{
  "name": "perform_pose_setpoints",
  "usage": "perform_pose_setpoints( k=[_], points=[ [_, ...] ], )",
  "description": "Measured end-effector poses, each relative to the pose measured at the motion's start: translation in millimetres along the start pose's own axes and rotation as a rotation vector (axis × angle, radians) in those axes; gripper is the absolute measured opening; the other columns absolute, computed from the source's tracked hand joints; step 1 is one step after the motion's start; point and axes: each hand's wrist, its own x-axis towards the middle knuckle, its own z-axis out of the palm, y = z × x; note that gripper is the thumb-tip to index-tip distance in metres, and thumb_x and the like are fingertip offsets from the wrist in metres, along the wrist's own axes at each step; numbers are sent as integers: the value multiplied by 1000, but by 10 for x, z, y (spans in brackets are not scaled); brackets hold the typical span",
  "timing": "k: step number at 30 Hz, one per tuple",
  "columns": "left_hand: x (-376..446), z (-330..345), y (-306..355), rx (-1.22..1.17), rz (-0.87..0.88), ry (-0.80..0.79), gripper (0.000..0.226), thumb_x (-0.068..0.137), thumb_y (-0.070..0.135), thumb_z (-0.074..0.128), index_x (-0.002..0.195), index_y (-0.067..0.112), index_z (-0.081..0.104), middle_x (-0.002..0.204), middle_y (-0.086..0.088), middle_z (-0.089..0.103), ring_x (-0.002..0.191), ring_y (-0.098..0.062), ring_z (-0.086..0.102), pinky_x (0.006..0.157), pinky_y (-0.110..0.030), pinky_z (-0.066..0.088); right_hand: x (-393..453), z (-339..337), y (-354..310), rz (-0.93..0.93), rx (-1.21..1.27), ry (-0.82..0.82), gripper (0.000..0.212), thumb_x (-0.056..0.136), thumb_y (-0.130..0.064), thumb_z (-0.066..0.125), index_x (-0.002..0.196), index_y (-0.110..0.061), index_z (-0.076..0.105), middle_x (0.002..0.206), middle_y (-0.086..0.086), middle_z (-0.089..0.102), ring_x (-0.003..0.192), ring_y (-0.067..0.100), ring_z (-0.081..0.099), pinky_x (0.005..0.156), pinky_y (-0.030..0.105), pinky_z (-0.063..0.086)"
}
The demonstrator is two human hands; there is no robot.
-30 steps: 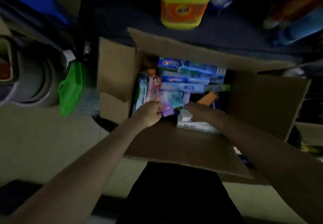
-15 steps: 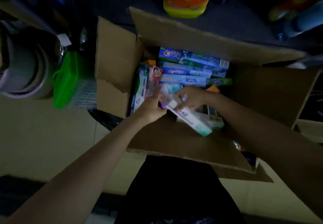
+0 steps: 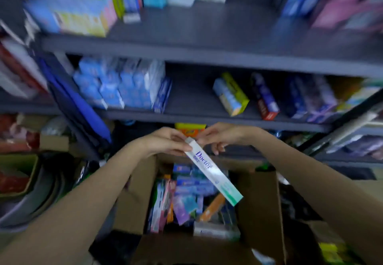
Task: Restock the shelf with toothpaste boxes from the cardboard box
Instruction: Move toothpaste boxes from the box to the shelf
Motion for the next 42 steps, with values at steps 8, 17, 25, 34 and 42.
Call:
perform_pose_setpoints(
  k=[8, 17, 25, 34, 42],
  points=[
    [-215, 36, 1482, -69, 335, 1, 16, 85, -5, 55, 94, 6, 62, 80, -3, 73, 73, -10, 70, 64, -17, 56, -1242, -708, -617, -101, 7, 339, 56, 97, -47, 32, 116, -3, 59, 86, -3, 65, 39, 4, 37, 39, 17, 25],
    [241, 566, 2237, -84, 515, 20, 33, 82, -4, 60, 108, 16, 61, 109, -3, 66, 102, -17, 63, 85, -24, 54, -1913, -1317, -672, 4, -847, 803, 57, 77, -28, 70, 127, -15, 49, 124, 7, 58, 111, 25, 54, 91, 37, 46],
    [747, 1068, 2632, 389, 573, 283, 54, 89, 10, 54, 138, 20, 36, 138, 1, 42, 106, -16, 56, 93, -30, 47, -2126, -2432, -314, 388, -1136, 882, 55, 90, -21, 60, 140, -18, 36, 133, 10, 53, 121, 28, 51, 92, 40, 45],
    [1161, 1080, 2529, 343, 476, 368, 40, 90, 5, 50, 129, 13, 45, 127, -4, 50, 102, -22, 58, 75, -24, 50, -1876, -3057, 189, 469, -1196, 922, 54, 92, -1, 44, 141, -21, 34, 139, 9, 43, 120, 32, 51, 92, 42, 47],
    [936, 1308, 1522, 507, 623, 375, 24, 89, 0, 48, 98, 19, 60, 84, 13, 60, 75, -4, 60, 73, -18, 49, -1545, -1847, 219, -473, -1052, 1091, 26, 88, -17, 45, 102, -8, 64, 103, 9, 63, 75, 32, 66, 55, 36, 53]
  ],
)
